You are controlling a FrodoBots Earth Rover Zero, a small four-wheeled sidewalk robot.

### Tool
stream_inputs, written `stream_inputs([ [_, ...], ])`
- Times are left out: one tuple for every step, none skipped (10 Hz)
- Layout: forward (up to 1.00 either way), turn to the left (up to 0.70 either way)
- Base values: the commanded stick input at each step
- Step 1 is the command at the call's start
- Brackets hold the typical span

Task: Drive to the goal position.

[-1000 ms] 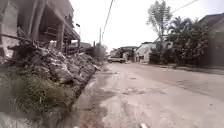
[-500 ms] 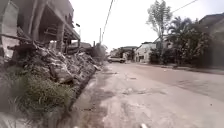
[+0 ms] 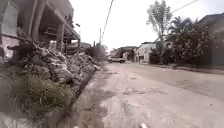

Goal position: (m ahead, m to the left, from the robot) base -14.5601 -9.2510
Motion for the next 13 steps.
stream_inputs([
  [0.05,0.00],
  [0.04,0.00],
  [0.05,0.00],
  [0.04,0.00],
  [0.04,0.00],
  [0.04,0.00],
  [0.05,0.00],
  [0.04,0.00],
  [0.04,0.00],
  [0.04,0.00],
  [0.05,0.00],
  [0.05,0.00],
  [0.04,0.00],
])
